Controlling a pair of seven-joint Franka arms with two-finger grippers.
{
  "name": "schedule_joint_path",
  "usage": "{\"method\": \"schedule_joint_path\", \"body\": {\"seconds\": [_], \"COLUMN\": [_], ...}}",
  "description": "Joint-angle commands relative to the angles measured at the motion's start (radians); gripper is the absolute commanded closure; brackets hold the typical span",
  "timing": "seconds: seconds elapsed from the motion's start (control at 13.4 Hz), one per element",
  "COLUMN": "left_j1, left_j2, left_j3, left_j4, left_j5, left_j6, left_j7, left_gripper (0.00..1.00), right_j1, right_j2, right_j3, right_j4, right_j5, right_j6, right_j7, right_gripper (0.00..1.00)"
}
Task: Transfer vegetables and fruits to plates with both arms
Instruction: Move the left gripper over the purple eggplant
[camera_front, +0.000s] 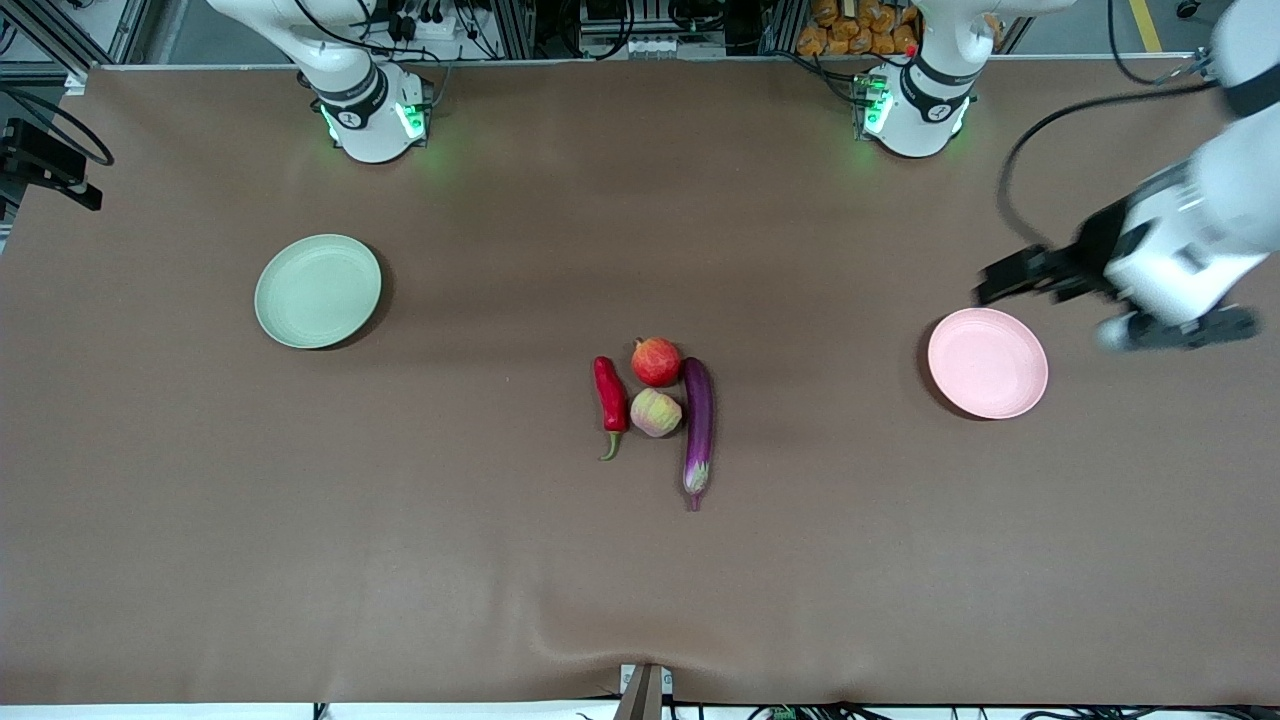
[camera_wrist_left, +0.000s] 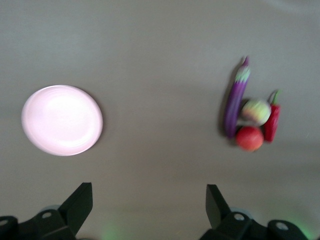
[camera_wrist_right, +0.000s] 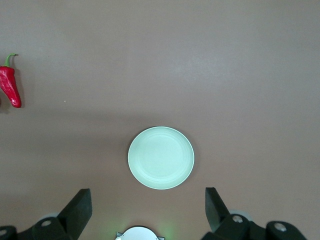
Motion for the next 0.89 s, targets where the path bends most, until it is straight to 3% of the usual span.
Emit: {"method": "schedule_joint_path", "body": {"seconds": [0.0, 0.3, 0.52, 0.82], "left_j1": [-0.125, -0.257, -0.280, -0.320], "left_j2": [0.122, 0.262, 0.350, 0.472], "left_j3": [0.009, 0.017, 0.019, 0.035], "left_j4": [0.044, 0.044, 0.050, 0.064], "left_j5": [-0.003, 0.001, 0.003, 0.053], "left_j6": [0.107, 0.363, 0.541, 0.718], "left_j7": [-0.160, -0.318, -0.436, -0.441], "left_gripper": [0.00, 0.00, 0.00, 0.00], "right_j1": [-0.001, 0.004, 0.004, 0.007], "right_j2": [-0.007, -0.007, -0.007, -0.007], "right_j3": [-0.001, 0.000, 0.001, 0.002], "right_j4": [0.000, 0.000, 0.000, 0.000], "right_j5": [0.010, 0.010, 0.011, 0.013], "right_j6": [-0.007, -0.006, -0.007, -0.012], "right_j7": [0.012, 0.014, 0.014, 0.014], "right_gripper": [0.00, 0.00, 0.00, 0.00]}}
